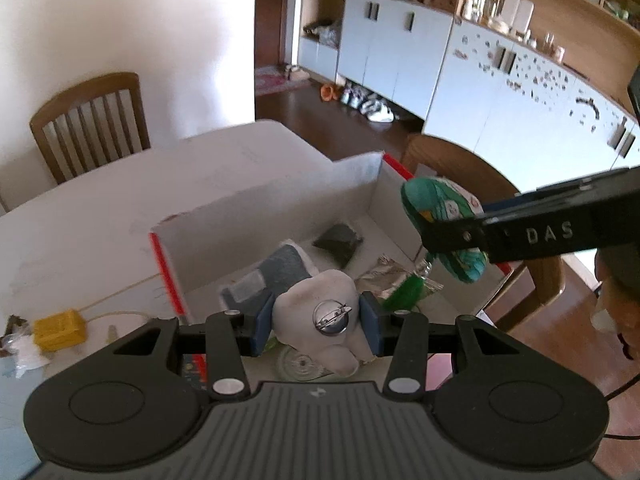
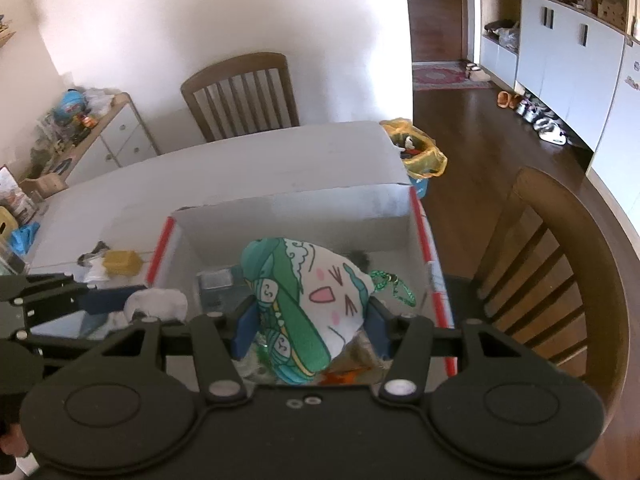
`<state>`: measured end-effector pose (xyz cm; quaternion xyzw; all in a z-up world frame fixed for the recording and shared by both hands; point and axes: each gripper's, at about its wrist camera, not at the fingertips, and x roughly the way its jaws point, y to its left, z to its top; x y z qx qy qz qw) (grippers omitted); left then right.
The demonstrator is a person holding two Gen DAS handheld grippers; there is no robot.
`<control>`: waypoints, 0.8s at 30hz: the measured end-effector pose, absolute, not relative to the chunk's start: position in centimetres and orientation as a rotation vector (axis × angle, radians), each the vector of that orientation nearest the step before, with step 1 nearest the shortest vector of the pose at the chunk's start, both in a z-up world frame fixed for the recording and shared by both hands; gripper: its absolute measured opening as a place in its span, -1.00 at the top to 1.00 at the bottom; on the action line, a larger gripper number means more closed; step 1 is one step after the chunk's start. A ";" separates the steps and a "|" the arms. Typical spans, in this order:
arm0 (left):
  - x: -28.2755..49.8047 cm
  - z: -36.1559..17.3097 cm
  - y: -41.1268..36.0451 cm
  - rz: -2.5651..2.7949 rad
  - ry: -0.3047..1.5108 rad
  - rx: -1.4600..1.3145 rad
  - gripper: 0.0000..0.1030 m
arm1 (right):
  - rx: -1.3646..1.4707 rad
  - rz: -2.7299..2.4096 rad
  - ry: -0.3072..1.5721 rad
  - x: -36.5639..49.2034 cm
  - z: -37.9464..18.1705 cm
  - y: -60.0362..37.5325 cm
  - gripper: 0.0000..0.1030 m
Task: Organize objects
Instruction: 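Carry the plush tooth and green plush doll into the red box with both grippers, then open the left gripper to drop the tooth while the right drops the doll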
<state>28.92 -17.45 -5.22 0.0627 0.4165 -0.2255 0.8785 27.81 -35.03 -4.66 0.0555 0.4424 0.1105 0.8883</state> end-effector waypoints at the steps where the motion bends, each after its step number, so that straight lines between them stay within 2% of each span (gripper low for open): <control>1: 29.2 -5.6 -17.9 -0.473 0.880 0.137 0.12 | 0.113 0.230 0.926 28.1 -5.0 -35.1 -0.05; 15: 32.1 -11.7 -21.2 -0.440 1.051 0.227 0.12 | 0.047 0.262 1.041 32.2 -10.5 -34.1 -0.06; 24: 32.5 -13.6 -22.0 -0.440 1.108 0.258 0.12 | -0.012 0.262 1.103 33.6 -12.5 -32.6 -0.07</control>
